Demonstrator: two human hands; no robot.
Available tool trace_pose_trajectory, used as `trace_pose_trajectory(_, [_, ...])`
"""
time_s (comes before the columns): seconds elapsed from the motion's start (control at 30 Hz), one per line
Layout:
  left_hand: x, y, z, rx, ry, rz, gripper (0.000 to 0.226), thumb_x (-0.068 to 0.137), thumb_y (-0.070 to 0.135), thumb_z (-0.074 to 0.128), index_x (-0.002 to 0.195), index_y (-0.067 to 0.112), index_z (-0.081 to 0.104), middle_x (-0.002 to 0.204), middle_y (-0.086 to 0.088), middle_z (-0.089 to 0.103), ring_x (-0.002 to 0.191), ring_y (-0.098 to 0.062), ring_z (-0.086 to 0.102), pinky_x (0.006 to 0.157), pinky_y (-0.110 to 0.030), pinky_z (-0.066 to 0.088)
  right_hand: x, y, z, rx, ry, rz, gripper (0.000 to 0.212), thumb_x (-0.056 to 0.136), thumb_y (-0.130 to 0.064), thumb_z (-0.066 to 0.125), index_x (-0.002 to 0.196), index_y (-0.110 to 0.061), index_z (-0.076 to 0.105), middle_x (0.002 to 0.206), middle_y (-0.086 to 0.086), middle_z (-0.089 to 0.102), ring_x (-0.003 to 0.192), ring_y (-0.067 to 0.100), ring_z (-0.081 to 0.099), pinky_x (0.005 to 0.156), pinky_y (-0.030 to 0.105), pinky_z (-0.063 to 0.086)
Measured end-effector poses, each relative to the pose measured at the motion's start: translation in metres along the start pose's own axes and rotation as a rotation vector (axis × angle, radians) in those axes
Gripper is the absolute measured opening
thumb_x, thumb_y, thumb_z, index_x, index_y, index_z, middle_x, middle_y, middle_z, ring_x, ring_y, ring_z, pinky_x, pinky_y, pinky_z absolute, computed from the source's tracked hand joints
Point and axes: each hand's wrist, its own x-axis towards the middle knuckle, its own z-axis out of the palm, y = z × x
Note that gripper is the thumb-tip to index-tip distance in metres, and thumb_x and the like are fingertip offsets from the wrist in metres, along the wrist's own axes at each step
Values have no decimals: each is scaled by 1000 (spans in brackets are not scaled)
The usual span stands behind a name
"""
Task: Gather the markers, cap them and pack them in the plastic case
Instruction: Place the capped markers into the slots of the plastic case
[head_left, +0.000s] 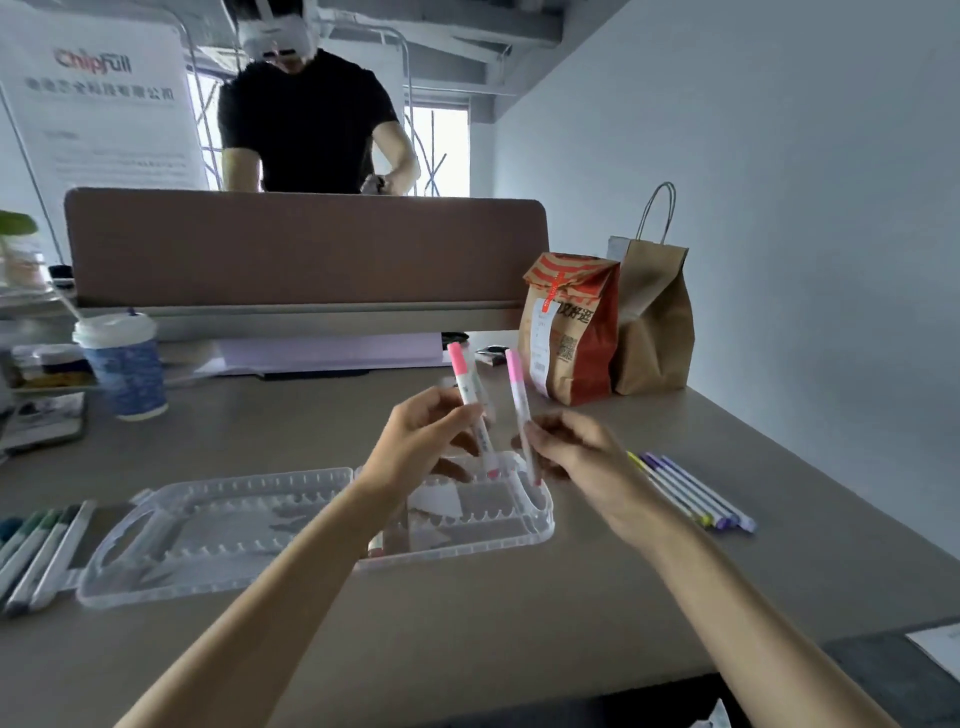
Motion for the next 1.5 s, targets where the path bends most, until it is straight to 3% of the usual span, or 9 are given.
trace_pose_trajectory(0.13, [-6, 2, -45, 45, 54, -68, 20, 93, 18, 61, 105, 3, 60, 80, -5, 67, 70, -18, 67, 53, -30, 54, 26, -8, 30, 122, -147, 35, 11, 94, -12, 62, 101, -6, 67, 75, 3, 62, 67, 12, 57, 63, 24, 50])
trace_pose_trajectory(0.27, [-4, -8, -75, 134, 0, -158, 23, 94, 21, 60, 105, 1, 57, 89, -15, 69, 80, -26, 70, 57, -32, 55, 48, -9, 54, -31, -358, 48, 16, 93, -18, 64, 105, -8, 69, 85, 0, 69, 80, 15, 63, 77, 28, 52])
trace_pose_trajectory(0.4, [-3, -19, -87, 231, 6, -141, 24, 92, 22, 62, 110, 7, 56, 78, -9, 64, 63, -18, 60, 46, -26, 47, 57, 9, 64, 18, -298, 85, 22, 92, -17, 65, 110, -5, 67, 85, 2, 71, 79, 15, 65, 71, 25, 54])
trace_pose_trajectory(0.6, [-1, -29, -91, 408, -103, -69, 70, 92, 9, 62, 146, 31, 23, 53, 10, 62, 49, 1, 54, 55, -11, 45, 60, 32, 62, -14, -250, 115, 20, 91, -18, 66, 108, -8, 69, 82, -1, 73, 74, 9, 67, 69, 26, 48])
trace_pose_trajectory(0.7, [0, -33, -100, 492, -123, -99, 74, 89, 17, 68, 148, 33, 27, 73, 5, 72, 72, -4, 66, 81, -23, 52, 60, 33, 63, -26, -244, 120, 18, 92, -18, 65, 106, -9, 70, 81, -4, 73, 74, 7, 66, 71, 24, 49])
trace_pose_trajectory(0.83, [1, -34, -104, 565, -151, -195, 72, 83, 31, 73, 142, 26, 32, 86, 3, 75, 75, 2, 67, 67, -15, 48, 56, 28, 65, 0, -287, 99, 15, 92, -17, 65, 104, -12, 71, 78, -7, 71, 75, 6, 65, 67, 19, 50])
trace_pose_trajectory(1.1, [3, -46, -109, 860, -172, -173, 81, 72, 55, 71, 138, 21, 38, 101, 15, 63, 84, 6, 56, 73, -15, 41, 48, 25, 66, -10, -300, 66, 16, 93, -18, 63, 107, -17, 71, 86, -7, 73, 81, 5, 65, 76, 26, 49])
trace_pose_trajectory(1.37, [1, -46, -104, 1043, -174, -131, 72, 77, 60, 64, 137, 25, 44, 110, 18, 55, 109, -6, 50, 95, -29, 42, 43, 25, 69, -62, -309, 72, 17, 95, -22, 62, 109, -20, 71, 90, -8, 74, 83, 1, 65, 80, 26, 51])
trace_pose_trajectory(1.5, [-4, -37, -102, 1078, -311, -180, 89, 67, 73, 56, 143, 30, 39, 141, 10, 45, 124, -8, 41, 103, -32, 39, 42, 24, 70, -57, -290, 79, 17, 95, -22, 62, 109, -20, 71, 86, -11, 73, 81, 2, 65, 80, 27, 50])
